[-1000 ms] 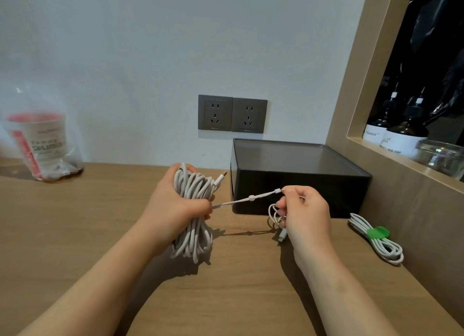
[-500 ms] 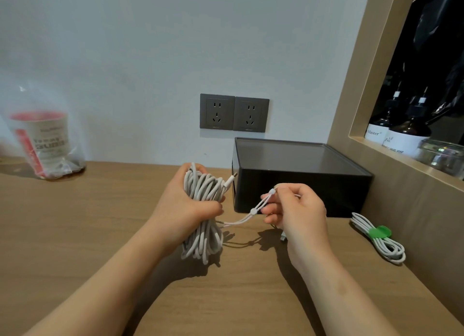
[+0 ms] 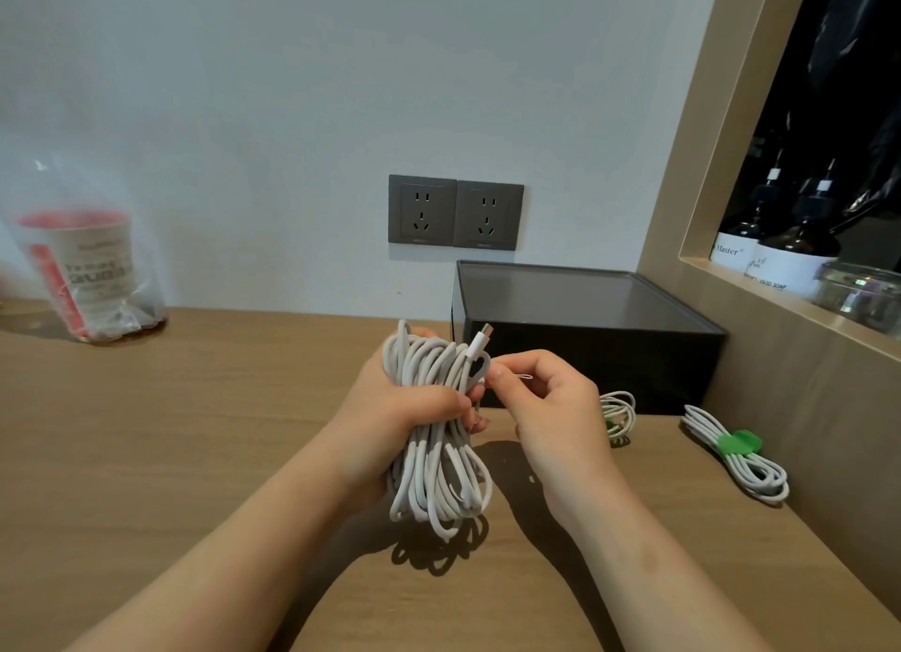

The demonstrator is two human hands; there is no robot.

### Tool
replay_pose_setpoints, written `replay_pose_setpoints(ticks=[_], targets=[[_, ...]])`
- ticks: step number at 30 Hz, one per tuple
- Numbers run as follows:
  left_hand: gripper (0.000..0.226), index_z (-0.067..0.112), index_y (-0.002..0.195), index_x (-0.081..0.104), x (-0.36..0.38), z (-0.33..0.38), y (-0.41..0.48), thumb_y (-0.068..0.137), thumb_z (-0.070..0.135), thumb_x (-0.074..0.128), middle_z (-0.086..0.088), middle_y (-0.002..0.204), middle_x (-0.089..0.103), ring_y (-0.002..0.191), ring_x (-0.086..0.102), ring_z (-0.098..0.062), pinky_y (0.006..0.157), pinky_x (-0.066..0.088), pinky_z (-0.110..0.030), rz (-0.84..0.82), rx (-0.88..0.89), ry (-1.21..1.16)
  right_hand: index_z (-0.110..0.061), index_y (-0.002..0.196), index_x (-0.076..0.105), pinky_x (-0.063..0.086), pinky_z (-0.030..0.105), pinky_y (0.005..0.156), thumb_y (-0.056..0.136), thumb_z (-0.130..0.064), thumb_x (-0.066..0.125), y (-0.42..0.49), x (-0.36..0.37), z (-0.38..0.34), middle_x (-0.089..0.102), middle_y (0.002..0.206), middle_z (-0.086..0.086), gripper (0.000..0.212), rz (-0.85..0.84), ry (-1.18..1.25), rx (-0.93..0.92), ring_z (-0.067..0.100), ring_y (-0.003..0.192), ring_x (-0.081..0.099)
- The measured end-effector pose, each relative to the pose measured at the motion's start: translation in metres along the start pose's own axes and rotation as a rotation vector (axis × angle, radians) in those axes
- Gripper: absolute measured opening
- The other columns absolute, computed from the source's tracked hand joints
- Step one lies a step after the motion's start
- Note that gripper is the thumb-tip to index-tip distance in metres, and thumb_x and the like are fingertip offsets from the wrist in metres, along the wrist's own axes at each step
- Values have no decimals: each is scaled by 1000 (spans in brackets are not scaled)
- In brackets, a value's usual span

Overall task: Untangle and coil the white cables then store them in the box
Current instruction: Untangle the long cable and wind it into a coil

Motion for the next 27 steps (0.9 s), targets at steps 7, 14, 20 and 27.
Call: replay_pose_setpoints(ticks=[7,14,20,27], targets=[[34,7,91,53,2,-1,-1,60,-3,63,-10,73,65,70,65,-29,73,58,-44,-15,-27,-36,-29,81,63,42,20,63,89,-23,59,4,-6,7,64,76,-13,11,108,40,71,2,77,58],[34,4,90,56,-5,1,-1,58,-4,62,-9,71,66,66,65,-27,66,57,-37,23,-56,-41,-22,84,65,42,21,64,91,-19,57,6,-18,13,65,78,-7,11,264,161,124,5,71,55],[31,5,87,58,-10,3,-1,57,-1,63,-8,73,67,66,66,-27,65,59,-37,9,-76,-10,-19,85,64,44,25,61,90,-16,57,13,-31,21,65,78,-4,9,414,267,175,6,69,54],[30,4,89,57,-18,3,0,59,2,63,-11,75,66,66,66,-27,66,59,-39,2,-93,31,-17,88,63,41,23,51,90,-14,57,13,-45,22,63,82,-1,8,523,346,217,9,62,50]])
Point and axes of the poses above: each hand's wrist, its own y-axis towards the middle knuckle, its own x-axis out of the palm, z = x × y, the point moved 4 cm from there along y, towards the middle knuckle
